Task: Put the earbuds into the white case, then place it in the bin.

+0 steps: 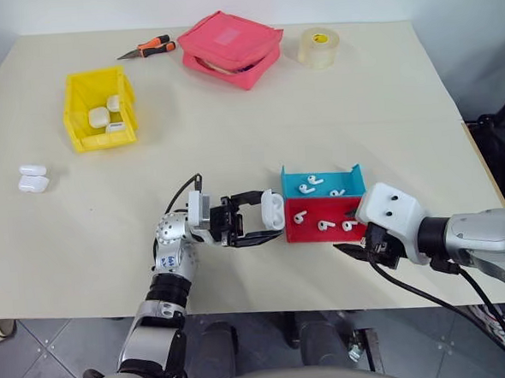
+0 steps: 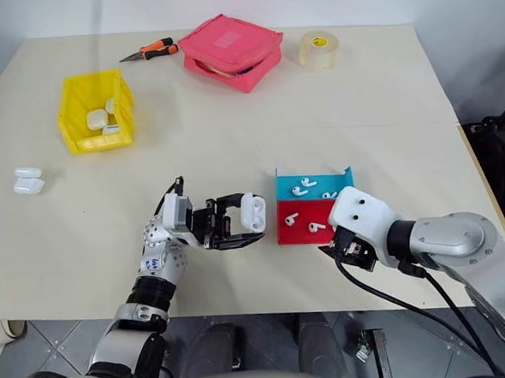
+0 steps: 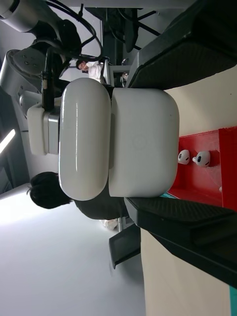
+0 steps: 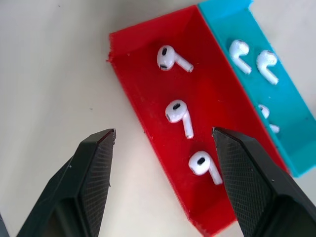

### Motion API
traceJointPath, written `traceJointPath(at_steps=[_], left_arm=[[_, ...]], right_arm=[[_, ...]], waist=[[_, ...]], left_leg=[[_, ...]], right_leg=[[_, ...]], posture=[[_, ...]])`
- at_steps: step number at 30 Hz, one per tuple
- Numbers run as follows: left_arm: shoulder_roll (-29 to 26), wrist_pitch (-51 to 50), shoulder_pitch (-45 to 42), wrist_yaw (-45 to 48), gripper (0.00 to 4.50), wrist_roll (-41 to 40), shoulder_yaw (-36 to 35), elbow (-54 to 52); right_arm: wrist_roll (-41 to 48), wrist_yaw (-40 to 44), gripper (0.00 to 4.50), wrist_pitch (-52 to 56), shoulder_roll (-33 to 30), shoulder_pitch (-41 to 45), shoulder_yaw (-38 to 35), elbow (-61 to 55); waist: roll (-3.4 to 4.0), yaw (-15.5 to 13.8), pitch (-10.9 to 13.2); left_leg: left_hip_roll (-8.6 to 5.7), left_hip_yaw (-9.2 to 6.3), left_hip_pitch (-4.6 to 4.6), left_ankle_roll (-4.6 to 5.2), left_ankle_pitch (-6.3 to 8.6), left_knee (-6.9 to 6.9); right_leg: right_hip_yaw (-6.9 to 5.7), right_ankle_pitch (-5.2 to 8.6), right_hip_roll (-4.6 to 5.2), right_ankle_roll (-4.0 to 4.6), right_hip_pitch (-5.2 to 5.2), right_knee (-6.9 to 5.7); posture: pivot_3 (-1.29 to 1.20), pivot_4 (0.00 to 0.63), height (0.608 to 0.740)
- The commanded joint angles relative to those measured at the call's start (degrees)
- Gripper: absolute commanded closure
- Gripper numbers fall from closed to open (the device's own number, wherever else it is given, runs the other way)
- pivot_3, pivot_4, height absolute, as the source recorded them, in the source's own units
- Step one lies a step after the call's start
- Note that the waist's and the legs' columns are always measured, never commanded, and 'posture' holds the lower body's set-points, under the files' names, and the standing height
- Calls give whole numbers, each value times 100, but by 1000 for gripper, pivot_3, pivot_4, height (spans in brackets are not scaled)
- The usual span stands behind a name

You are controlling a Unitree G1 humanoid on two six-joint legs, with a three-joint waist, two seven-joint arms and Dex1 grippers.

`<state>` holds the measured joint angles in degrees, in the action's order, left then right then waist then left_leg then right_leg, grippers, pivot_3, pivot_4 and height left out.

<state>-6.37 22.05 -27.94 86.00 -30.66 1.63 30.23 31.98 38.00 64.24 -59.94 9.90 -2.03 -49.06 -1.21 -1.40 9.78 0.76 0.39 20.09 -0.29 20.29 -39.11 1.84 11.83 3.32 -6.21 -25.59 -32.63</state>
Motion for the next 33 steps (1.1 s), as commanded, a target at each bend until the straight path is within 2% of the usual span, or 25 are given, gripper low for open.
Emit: traceJointPath(at_steps=[1, 3, 12, 22, 33], left_arm=[[29, 20, 69, 252, 1701, -37, 52, -157], [32, 14, 70, 217, 1701, -24, 53, -175], [-27, -1, 54, 220, 1701, -31, 18, -182], [-264, -142, 107, 106, 1701, 142, 115, -347], [-410, -82, -29, -138, 1701, 262, 107, -706]], right_arm=[[45, -35, 1835, 111, -95, 92, 17, -221], [14, -46, 2498, 121, -108, 123, 68, -238], [-98, 1, 2498, 249, -84, 849, 809, 42], [-777, 336, 2498, 20, -34, 2067, 2223, 1079], [-1383, 809, 2498, -394, 78, 2428, 2847, 1618]], waist=[[0, 0, 0], [0, 0, 0], [1, 4, 0], [4, 13, 1], [9, 9, 4]], left_leg=[[0, 0, 0, 1, 1, 0], [-1, 2, 1, 2, 1, 0], [0, 2, -1, 4, 2, 0], [2, 3, 2, 6, 3, 0], [-1, 5, 8, 9, 5, 0]], right_leg=[[0, 0, 0, -1, 0, 0], [1, -1, 2, -2, 0, 1], [-1, -1, 1, -2, -1, 11], [-4, -1, 2, -2, -4, 8], [-7, -3, 11, -5, -6, 8]], posture=[[0, 150, 740], [0, 150, 740], [0, 150, 740], [0, 150, 740], [0, 150, 740]])
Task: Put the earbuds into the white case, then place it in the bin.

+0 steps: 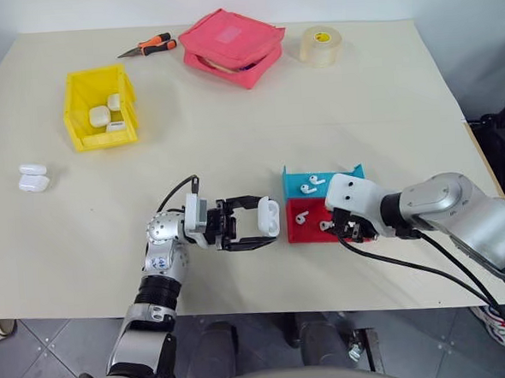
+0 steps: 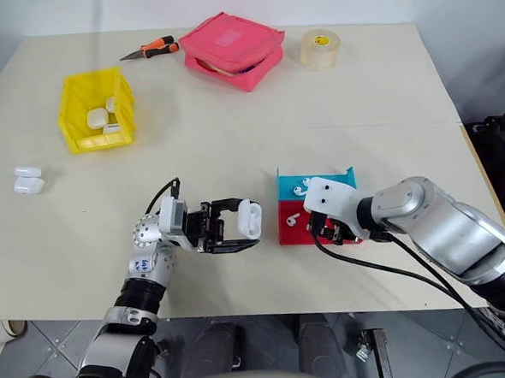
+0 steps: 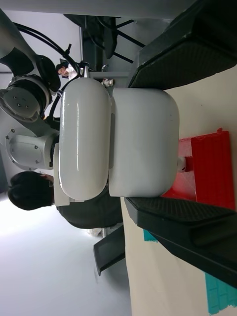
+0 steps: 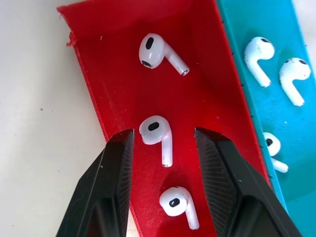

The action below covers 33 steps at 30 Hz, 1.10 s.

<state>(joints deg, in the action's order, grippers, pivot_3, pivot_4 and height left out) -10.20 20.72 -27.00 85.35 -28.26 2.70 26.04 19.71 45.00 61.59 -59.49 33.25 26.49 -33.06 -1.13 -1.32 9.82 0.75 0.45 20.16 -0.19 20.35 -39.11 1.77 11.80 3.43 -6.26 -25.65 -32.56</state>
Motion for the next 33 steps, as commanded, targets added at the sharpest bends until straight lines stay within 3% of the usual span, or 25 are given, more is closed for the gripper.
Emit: traceJointPath(at_steps=[1, 23, 33], left_arm=[[-29, 34, -119, -90, 1701, 28, 3, -319], [-461, -871, -21, -1315, 1701, 592, 326, -1530], [-607, -1067, 45, -1416, 1701, 595, 445, -1766]], right_arm=[[-192, 136, 2498, -144, 48, 99, 9, 39], [-845, 566, 2498, -460, 391, 77, 114, 384], [-1062, 754, 2498, -626, 431, 53, 158, 508]], waist=[[1, 0, 0], [9, 2, 5], [10, 2, 6]], left_leg=[[0, 0, 0, 0, 0, 0], [0, 2, 1, 2, 1, 0], [1, 3, 0, 2, 1, 0]], right_leg=[[0, 0, 0, 0, 0, 0], [-2, -1, 0, -2, -2, 0], [-2, -1, -1, -2, -1, 0]], posture=[[0, 150, 740], [0, 150, 740], [0, 150, 740]])
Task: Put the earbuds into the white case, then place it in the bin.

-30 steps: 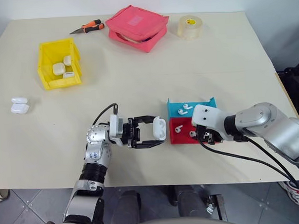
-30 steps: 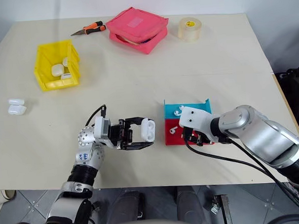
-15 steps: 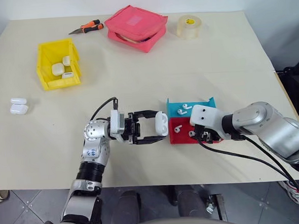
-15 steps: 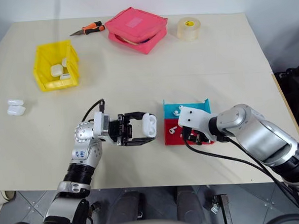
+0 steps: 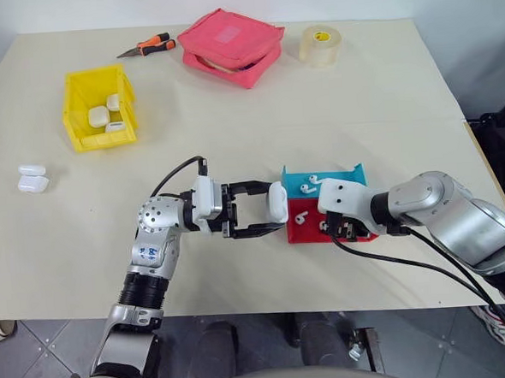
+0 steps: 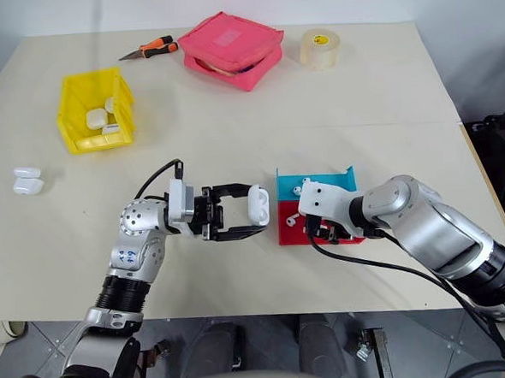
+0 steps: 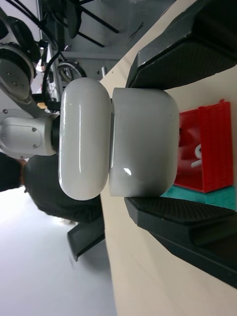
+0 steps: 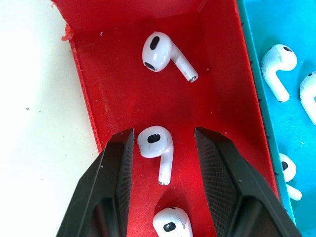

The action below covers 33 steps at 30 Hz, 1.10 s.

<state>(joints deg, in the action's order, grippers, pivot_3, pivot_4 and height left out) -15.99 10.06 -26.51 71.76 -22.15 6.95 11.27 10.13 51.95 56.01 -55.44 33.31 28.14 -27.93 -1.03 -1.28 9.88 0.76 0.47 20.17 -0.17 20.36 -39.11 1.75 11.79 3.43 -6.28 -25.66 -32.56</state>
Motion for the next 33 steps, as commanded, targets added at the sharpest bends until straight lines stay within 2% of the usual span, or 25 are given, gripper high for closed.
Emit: traceJointPath(at_steps=[1, 7, 10, 13, 19, 25, 30, 33], left_arm=[[-38, -5, 1, -62, 1701, -20, 27, -303], [-76, 24, 10, -75, 1701, -23, 50, -300], [-76, 33, 0, -76, 1701, -20, 52, -281], [-74, 46, -6, -59, 1701, -28, 61, -273], [-71, 42, -76, -34, 1701, -40, 61, -209], [24, 251, -115, 97, 1701, -86, 57, -44], [196, 370, -127, 335, 1701, -322, -10, 160], [309, 350, -179, 510, 1701, -499, -76, 328]], right_arm=[[-110, 69, 2498, -73, 33, 45, -9, -4], [-182, 137, 2498, -90, 50, 33, 18, 18], [-209, 176, 3028, -102, 56, 28, 8, 40], [-225, 129, 4002, -128, 104, 13, -72, 57], [-138, -57, 4052, -109, 253, -85, -416, 34], [375, -460, 4052, -286, 707, -526, -1923, -260], [1211, -520, 4052, -322, 1197, -1147, -3276, -895], [1647, -589, 4052, -354, 1447, -1516, -3798, -1281]], waist=[[0, -2, 0], [0, 0, 0], [0, -1, 0], [0, 0, 0], [0, -1, 0], [1, -12, 1], [1, -17, 1], [1, -13, 1]], left_leg=[[0, 0, 0, 0, 0, 0], [0, 1, 0, 0, 0, 0], [0, 1, -1, 0, 0, 0], [0, 1, -1, 0, 0, 0], [0, 1, 0, 0, 0, 0], [-3, 2, 2, 0, 0, 0], [-3, -2, 4, 2, 1, 0], [-3, 1, 4, 3, 2, 0]], right_leg=[[0, 0, 0, 0, 0, 0], [0, 0, 0, 0, 0, 0], [0, 0, 0, 0, 0, 0], [0, 0, 0, 0, 0, 0], [0, 0, 0, 0, 0, -1], [1, -1, 1, -2, 0, 0], [0, -1, 1, -2, 1, 2], [2, -2, 1, -4, 2, 2]], posture=[[0, 150, 740], [0, 150, 740], [0, 150, 740], [0, 150, 740], [0, 150, 740], [0, 150, 740], [0, 150, 740], [0, 150, 740]])
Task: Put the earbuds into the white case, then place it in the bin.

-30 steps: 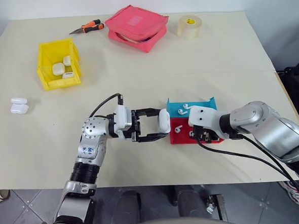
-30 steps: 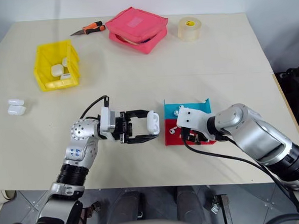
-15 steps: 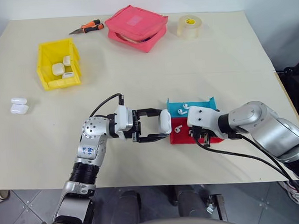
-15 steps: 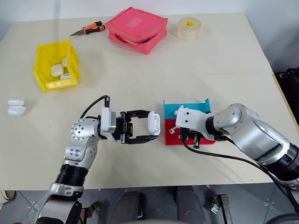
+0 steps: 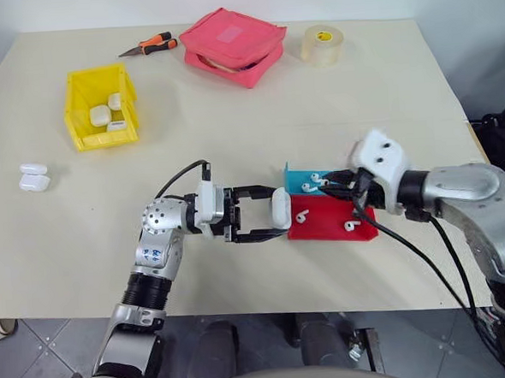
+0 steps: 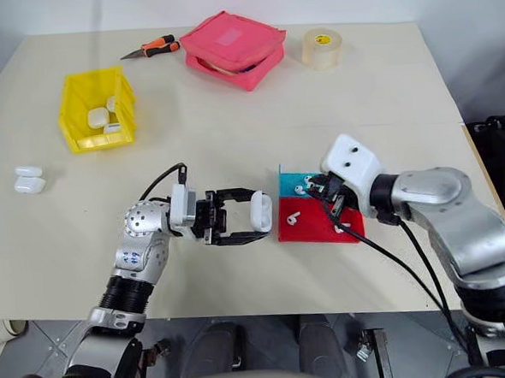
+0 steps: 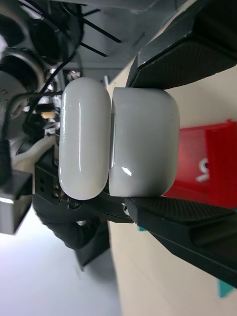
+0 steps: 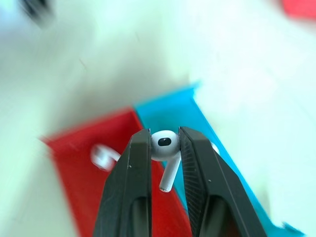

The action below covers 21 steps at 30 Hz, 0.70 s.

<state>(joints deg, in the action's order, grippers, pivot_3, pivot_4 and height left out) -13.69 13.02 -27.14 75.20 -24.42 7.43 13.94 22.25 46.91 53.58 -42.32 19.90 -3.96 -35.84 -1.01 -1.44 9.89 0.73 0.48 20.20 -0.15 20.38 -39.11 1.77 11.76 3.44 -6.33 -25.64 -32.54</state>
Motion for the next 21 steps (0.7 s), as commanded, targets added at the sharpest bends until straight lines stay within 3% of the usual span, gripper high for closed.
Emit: traceJointPath(at_steps=[1, 10, 21], left_arm=[[97, 34, -131, 228, 1701, -326, -142, 105], [138, -561, -72, 733, 1701, -934, -484, 299], [120, -961, -75, 1043, 1701, -1004, -522, 214]], right_arm=[[522, -136, 4052, -114, 188, -228, -669, -562], [1412, -636, 4052, -347, 761, -408, -1024, -1077], [1941, -1092, 4052, -1025, 1584, -604, -226, -1211]], waist=[[0, 5, 0], [1, 23, 0], [1, 22, 1]], left_leg=[[0, 1, 0, 0, 0, 0], [8, -3, -5, 1, 1, 0], [3, -4, -4, 1, 1, 0]], right_leg=[[0, -1, 0, -1, 0, -1], [-1, 0, -10, 0, 1, -8], [2, 2, -6, 3, 1, -6]], posture=[[0, 150, 740], [0, 150, 740], [0, 150, 740]])
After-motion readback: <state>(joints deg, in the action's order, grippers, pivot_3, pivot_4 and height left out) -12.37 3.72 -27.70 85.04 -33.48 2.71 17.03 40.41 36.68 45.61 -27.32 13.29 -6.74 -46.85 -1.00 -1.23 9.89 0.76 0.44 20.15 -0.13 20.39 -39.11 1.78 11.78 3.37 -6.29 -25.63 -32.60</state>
